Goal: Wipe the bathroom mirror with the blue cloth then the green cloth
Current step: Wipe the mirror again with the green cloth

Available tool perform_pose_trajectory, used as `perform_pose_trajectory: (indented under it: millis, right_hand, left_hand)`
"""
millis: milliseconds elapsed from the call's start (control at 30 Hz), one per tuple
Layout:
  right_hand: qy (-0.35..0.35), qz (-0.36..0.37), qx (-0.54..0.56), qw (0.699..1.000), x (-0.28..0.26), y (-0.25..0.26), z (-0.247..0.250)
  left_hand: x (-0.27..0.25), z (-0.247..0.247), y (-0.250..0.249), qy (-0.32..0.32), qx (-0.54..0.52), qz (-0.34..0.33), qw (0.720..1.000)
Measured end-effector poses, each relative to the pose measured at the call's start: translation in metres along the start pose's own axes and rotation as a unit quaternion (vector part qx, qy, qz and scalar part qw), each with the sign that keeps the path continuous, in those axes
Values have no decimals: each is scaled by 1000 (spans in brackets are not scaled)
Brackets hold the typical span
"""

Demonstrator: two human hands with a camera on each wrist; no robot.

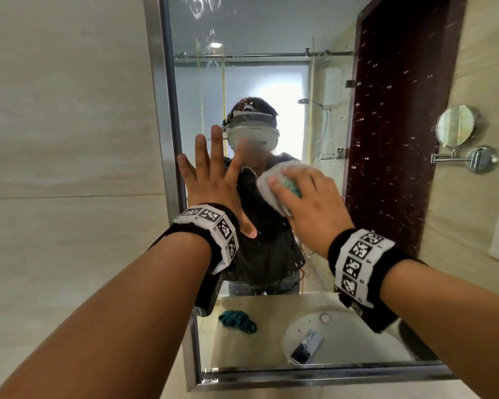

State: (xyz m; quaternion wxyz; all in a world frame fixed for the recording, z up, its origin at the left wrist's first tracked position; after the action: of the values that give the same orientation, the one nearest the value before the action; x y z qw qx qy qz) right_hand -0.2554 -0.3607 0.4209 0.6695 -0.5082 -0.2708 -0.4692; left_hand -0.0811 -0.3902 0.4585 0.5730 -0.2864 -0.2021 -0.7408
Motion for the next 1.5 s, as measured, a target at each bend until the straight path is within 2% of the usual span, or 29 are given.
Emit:
perform_pose_trajectory:
  millis: [100, 167, 233, 333, 500, 600, 633, 733, 800, 867, 1000, 1133, 1233, 1300, 1367, 1500]
  right_hand:
    - [12, 70, 15, 997, -5, -6, -2]
    - [10, 44, 9, 999, 10, -16, 5]
    - [-19, -17, 7, 1000, 25, -26, 11]
    - [-37, -68, 20, 997, 29, -23, 11]
    - [20, -10, 58, 998, 2, -9, -2]
    - [21, 22, 39, 999, 3, -18, 8]
    - [15, 17, 18, 1000, 9, -22, 13]
    - [-18, -68, -6, 997, 32, -40, 30]
    - [-29, -101, -8, 994, 41, -41, 34]
    - [-30, -108, 8, 994, 38, -31, 29]
    - [7, -70, 55, 996, 11, 4, 10]
    - [22, -37, 68, 997, 15, -6, 15]
    - [-2, -81, 75, 994, 34, -27, 23]
    - [-8, -106, 73, 992, 31, -23, 20]
    - [10, -79, 56, 995, 13, -9, 11]
    - [49, 24, 59, 997, -23, 7, -1]
  left_hand:
    - [0, 0, 0, -2, 2, 0, 1000]
    - [1, 0, 1, 2, -2, -2, 1000]
    - [1, -1, 1, 5, -5, -4, 1000]
    - [2, -1, 2, 4, -7, -4, 1000]
    - [2, -1, 1, 2, -8, -2, 1000]
    - [1, -1, 1, 4, -7, 0, 1000]
    - [1, -1, 1, 5, -7, -1, 1000]
    - [1, 0, 1, 7, -10, -7, 1000]
    - [1, -1, 1, 7, -12, -9, 1000]
    - [1, -1, 1, 6, -13, -8, 1000]
    - [1, 0, 1, 9, -9, -5, 1000]
    - [1, 0, 1, 9, -9, -5, 1000]
    - [3, -1, 2, 9, -9, -6, 1000]
    - [3, -1, 2, 10, -7, -4, 1000]
    - [3, -1, 2, 9, -6, -3, 1000]
    - [2, 0, 0, 3, -6, -3, 1000]
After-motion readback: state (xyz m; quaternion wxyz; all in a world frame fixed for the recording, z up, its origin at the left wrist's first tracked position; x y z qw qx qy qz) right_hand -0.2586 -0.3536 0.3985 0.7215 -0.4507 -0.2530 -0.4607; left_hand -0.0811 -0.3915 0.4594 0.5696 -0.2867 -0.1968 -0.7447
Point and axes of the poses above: each hand's wrist, its own x-axis towards the middle knuckle, its own z-axis out of the back of the hand, y = z × x, the point moved 1 cm from there along x, towards the middle knuckle, and after that the axes turned 9 degrees about -x, right-handed, at the moved point
